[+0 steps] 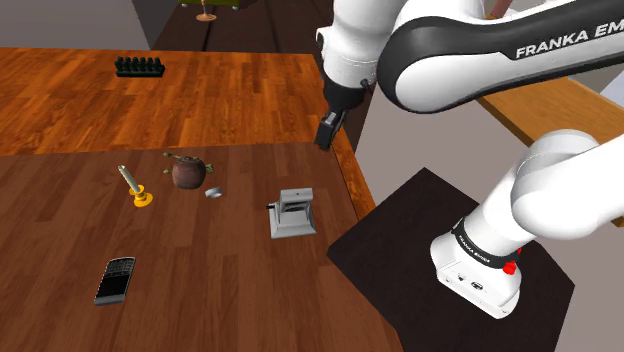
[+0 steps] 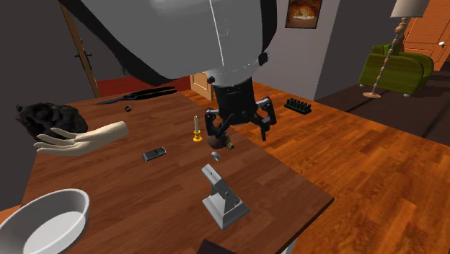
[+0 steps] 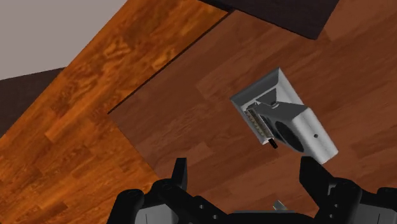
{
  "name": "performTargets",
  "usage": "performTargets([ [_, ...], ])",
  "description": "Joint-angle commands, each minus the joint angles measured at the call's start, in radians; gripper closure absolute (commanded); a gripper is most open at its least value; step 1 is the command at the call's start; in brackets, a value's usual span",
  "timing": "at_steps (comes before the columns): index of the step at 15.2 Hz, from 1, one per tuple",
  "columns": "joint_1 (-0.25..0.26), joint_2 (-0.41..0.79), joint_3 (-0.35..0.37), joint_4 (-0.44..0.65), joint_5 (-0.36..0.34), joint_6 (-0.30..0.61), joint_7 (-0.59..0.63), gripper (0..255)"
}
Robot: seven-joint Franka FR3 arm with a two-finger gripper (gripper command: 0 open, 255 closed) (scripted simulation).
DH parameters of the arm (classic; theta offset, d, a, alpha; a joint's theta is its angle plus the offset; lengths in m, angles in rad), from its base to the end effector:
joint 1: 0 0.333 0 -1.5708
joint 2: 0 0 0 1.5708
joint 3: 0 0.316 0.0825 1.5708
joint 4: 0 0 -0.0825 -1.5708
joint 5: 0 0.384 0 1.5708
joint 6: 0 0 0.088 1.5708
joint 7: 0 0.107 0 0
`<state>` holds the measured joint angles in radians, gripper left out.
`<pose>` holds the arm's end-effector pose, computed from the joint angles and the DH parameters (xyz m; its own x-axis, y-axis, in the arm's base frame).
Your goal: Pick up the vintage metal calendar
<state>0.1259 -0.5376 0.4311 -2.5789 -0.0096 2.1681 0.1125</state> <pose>0.3351 0.2085 0.4327 0.9097 0.4013 0.1067 0.3736 -0.9031 0.2115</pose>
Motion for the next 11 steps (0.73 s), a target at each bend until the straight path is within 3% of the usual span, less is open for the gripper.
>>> performTargets([
  [1, 0.001, 0.045, 0.046, -0.013, -0.034, 0.052, 0.017, 0],
  [6, -0.032, 0.195, 0.182, -0.037, -0.174, 0.186, 0.109, 0],
  [10, -0.099, 0.35, 0.305, -0.032, -0.383, 0.264, 0.252, 0],
  [11, -0.103, 0.362, 0.312, -0.03, -0.401, 0.267, 0.264, 0],
])
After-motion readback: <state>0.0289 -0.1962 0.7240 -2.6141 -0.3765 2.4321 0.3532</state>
